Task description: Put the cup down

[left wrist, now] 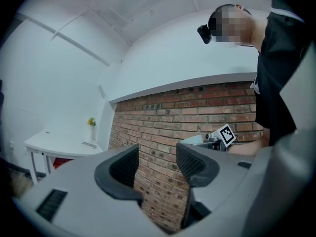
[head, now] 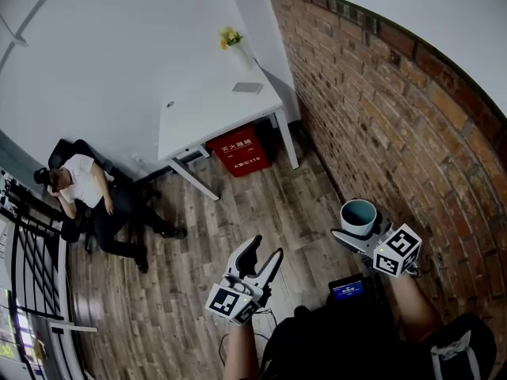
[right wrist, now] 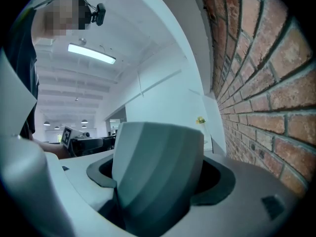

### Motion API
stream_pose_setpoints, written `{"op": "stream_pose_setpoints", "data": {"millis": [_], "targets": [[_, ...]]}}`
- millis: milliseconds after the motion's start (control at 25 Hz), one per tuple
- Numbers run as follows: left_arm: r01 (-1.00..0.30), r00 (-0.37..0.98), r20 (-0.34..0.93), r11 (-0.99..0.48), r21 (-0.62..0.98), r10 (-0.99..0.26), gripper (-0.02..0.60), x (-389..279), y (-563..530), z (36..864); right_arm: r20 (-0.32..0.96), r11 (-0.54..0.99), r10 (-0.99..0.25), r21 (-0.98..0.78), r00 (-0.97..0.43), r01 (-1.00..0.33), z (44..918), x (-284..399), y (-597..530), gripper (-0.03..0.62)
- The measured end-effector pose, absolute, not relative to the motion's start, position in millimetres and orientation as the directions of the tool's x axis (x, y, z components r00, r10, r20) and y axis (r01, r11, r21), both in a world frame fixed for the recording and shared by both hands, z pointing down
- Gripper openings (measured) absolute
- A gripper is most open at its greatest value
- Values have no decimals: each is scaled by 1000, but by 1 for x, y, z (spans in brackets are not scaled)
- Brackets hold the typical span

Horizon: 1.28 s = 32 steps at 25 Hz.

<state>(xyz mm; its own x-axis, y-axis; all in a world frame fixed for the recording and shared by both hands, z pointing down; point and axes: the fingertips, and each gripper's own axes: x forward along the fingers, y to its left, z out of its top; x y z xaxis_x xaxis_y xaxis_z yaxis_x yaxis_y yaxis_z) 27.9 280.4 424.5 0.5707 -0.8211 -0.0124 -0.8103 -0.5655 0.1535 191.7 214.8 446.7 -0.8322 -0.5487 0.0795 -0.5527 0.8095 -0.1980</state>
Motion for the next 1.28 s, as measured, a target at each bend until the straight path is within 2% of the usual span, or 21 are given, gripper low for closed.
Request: {"op": "stream_pose_setpoints", "data": {"millis": [360,720,960,1280], "targets": [[-841,521,9,-511,179,-854,241,29,249,447,107,823,-516,-213,-850,-527,466,198,178,414],[-833,530,3,-520,189,-848,238,-13,157,462,133,799,-547,-212,-826,-563,483,171,99,414],[-811,570,2,-563,159,-821,238,-68,58,459,151,772,-586,-196,-796,-605,477,123,8,414],[-807,582,17,-575,137,-813,238,-154,-48,448,142,767,-601,-174,-786,-618,452,26,-101,414]]}}
